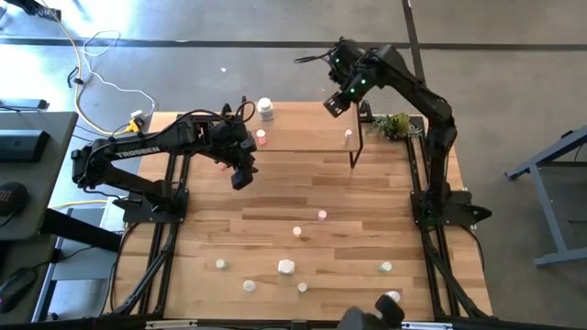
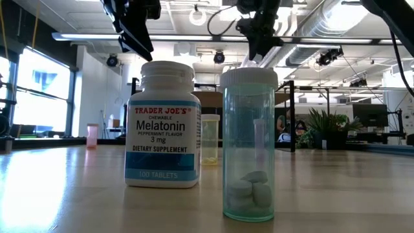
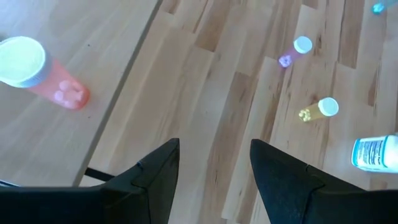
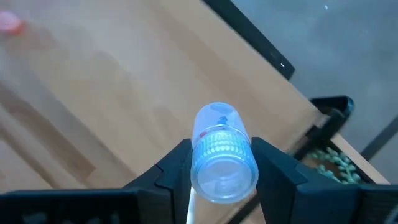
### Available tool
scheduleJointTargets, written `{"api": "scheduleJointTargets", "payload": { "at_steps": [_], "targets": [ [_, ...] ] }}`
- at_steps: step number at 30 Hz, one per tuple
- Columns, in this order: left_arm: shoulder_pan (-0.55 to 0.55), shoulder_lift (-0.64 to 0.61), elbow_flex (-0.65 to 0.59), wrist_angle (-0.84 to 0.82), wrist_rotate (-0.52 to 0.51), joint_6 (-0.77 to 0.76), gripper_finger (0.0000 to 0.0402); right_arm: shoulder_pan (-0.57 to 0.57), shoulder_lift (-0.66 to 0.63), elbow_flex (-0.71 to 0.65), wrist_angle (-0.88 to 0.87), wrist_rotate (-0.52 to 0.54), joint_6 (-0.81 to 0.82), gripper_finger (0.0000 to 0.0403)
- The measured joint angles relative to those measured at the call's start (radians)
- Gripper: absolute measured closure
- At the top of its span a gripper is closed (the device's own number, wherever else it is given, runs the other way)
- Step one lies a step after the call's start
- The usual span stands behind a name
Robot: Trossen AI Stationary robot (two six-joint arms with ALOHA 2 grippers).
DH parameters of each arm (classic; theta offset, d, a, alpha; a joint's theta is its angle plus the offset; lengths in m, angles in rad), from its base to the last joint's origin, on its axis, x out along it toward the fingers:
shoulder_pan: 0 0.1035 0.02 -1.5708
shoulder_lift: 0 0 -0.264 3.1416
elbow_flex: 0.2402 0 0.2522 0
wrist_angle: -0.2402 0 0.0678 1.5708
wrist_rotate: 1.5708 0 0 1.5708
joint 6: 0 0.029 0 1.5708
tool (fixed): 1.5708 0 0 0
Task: Pick and place medicine bottles onto shelf by color
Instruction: Put the middle transparent pill bottle on the shelf
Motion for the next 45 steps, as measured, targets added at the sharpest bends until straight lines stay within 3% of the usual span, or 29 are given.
{"api": "scheduleJointTargets", "payload": {
  "at_steps": [7, 26, 45],
  "targets": [
    [0.000, 0.000, 0.000, 0.002, -0.017, -0.025, 0.0216, -0.049, 0.057, -0.002, -0.027, -0.009, -0.044, 0.0277],
    [0.000, 0.000, 0.000, 0.001, -0.045, -0.065, 0.0216, -0.049, 0.171, -0.002, -0.026, -0.030, -0.107, 0.0277],
    [0.000, 0.000, 0.000, 0.000, -0.045, -0.072, 0.0216, -0.049, 0.176, -0.002, -0.026, -0.039, -0.133, 0.0276]
  ]
}}
